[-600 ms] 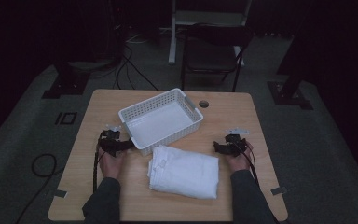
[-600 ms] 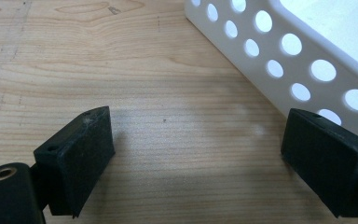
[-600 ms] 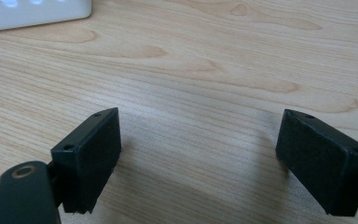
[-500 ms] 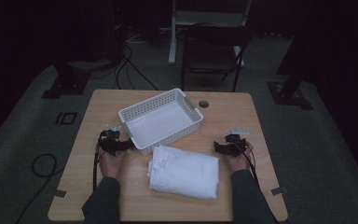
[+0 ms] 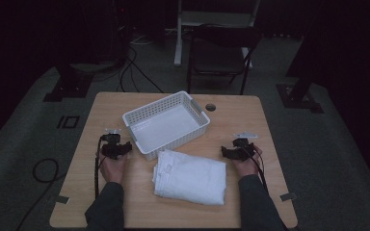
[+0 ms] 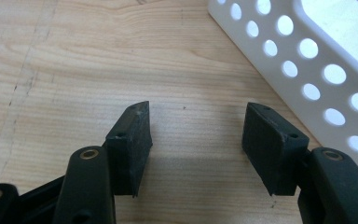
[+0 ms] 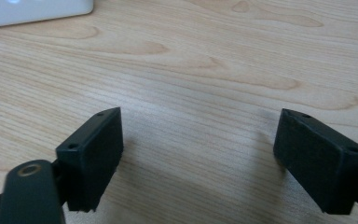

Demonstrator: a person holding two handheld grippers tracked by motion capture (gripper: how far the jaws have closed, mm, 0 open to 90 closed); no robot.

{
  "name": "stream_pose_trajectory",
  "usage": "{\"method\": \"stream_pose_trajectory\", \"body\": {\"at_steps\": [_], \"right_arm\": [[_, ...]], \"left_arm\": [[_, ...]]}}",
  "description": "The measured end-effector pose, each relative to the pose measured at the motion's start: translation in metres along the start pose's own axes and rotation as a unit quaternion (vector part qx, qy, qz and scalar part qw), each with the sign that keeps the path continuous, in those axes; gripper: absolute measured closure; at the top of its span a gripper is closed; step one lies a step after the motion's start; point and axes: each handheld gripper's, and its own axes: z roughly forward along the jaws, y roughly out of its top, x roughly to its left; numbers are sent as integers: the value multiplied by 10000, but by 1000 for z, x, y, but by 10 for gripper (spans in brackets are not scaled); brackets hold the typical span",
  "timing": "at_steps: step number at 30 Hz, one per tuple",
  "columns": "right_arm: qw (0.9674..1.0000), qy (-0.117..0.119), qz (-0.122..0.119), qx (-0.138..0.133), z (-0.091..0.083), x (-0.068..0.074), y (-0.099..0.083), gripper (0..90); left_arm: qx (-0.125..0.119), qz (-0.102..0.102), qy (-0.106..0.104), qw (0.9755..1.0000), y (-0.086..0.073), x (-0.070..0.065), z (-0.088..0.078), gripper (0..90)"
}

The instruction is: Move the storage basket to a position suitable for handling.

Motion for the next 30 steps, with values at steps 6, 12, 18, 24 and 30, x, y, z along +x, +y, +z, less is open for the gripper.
{"method": "stream_pose_trajectory", "body": {"at_steps": [6, 12, 18, 24, 30], "right_arm": [[10000, 32, -59, -28, -1, 1, 0, 231], [10000, 47, -82, -24, -2, 2, 1, 288], [9999, 14, -133, -17, -3, 6, 2, 335], [9999, 47, -138, -33, -3, 8, 2, 341], [9999, 83, -111, -77, -5, 9, 4, 341]], "left_arm": [[-224, -40, 11, 9997, 2, 2, -11, 404], [-529, -138, -59, 9985, 5, 5, -28, 403], [-769, -236, -234, 9965, 7, 9, -38, 391], [-913, -271, -354, 9948, 7, 8, -45, 378], [-1085, -347, -518, 9921, 8, 9, -55, 378]]}}
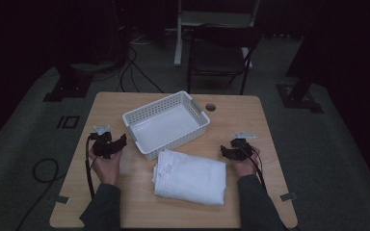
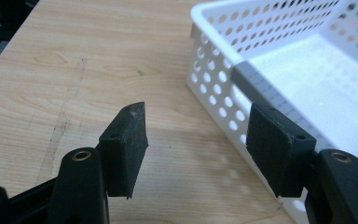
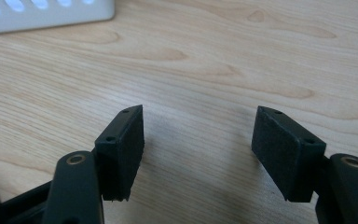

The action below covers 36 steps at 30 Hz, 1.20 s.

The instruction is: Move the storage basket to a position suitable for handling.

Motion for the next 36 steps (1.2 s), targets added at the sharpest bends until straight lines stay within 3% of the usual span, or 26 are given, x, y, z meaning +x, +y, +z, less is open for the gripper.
{"method": "stream_pose_trajectory", "body": {"at_steps": [4, 14, 25, 36], "right_arm": [[9999, 31, 52, -106, -3, -1, 4, 342], [9995, 2, 58, -309, -9, -5, 20, 342], [9979, -29, -3, -647, -18, -1, 54, 343], [9967, 201, -16, -787, -16, 4, 78, 390]], "left_arm": [[-102, -31, -66, 9999, 2, 0, -5, 373], [-88, 41, -123, 9999, 2, -5, -8, 359], [-92, 88, -209, 9997, 2, -8, -10, 353], [-197, 160, -430, 9988, 3, -17, -16, 348]]}}
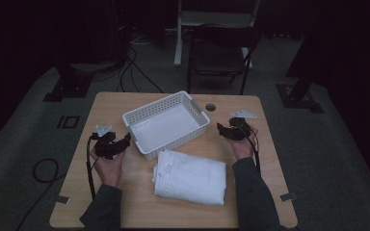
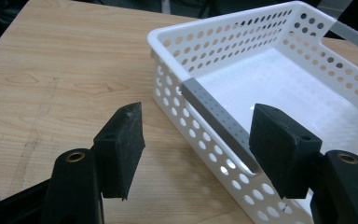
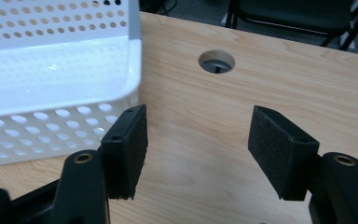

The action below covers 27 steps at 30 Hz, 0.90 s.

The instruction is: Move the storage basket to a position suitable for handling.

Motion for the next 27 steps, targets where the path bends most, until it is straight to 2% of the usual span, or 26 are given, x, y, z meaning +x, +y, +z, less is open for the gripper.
{"method": "stream_pose_trajectory", "body": {"at_steps": [6, 10, 14, 17, 22, 27], "right_arm": [[9996, 285, 45, 1, 9, 3, 8, 428], [9993, 380, 30, -12, 14, 7, 14, 441], [9984, 544, 133, 13, 21, 8, 18, 483], [9985, 544, 101, 52, 25, 9, 20, 485], [9976, 631, 267, 85, 34, 11, 22, 480], [9975, 634, 281, 168, 42, 12, 20, 477]], "left_arm": [[100, 196, -129, 9997, -2, -11, -2, 333], [146, 320, -225, 9991, -4, -19, -4, 328], [185, 429, -321, 9984, -5, -24, -4, 337], [218, 475, -338, 9981, -6, -26, -3, 337], [285, 639, -390, 9968, -9, -33, -3, 336], [358, 754, -491, 9953, -13, -40, -5, 334]]}}
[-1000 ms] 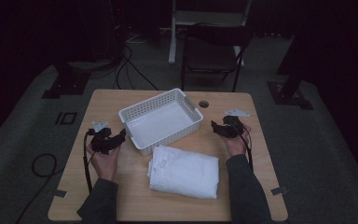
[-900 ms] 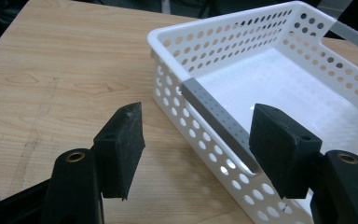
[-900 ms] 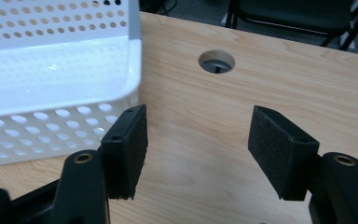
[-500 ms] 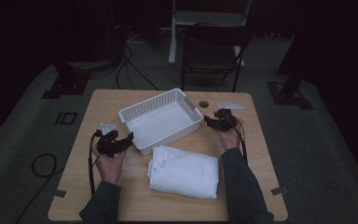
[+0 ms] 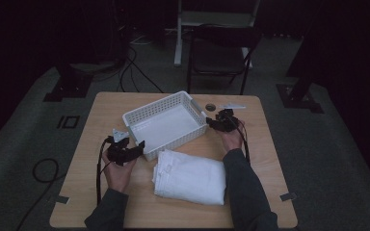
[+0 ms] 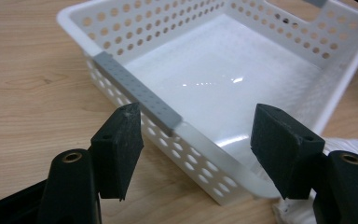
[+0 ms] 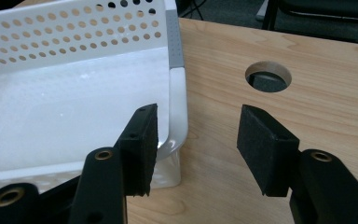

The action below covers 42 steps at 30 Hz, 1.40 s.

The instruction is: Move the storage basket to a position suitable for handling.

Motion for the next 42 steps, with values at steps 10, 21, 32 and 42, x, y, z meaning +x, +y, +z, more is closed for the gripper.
{"method": "stream_pose_trajectory", "body": {"at_steps": [10, 21, 32, 42], "right_arm": [[9997, 62, -87, 239, 12, 4, 7, 525], [9984, 106, -98, 540, 20, 9, 15, 586], [9972, 142, -139, 723, 18, 8, 12, 675], [9963, 22, -271, 812, -7, 2, -1, 669]], "left_arm": [[84, 25, -307, 9995, -9, -16, -5, 389], [217, 221, -232, 9993, -12, -23, -5, 485], [214, 219, -240, 9992, -12, -18, 1, 507], [189, 158, -479, 9985, -1, -2, 21, 543]]}}
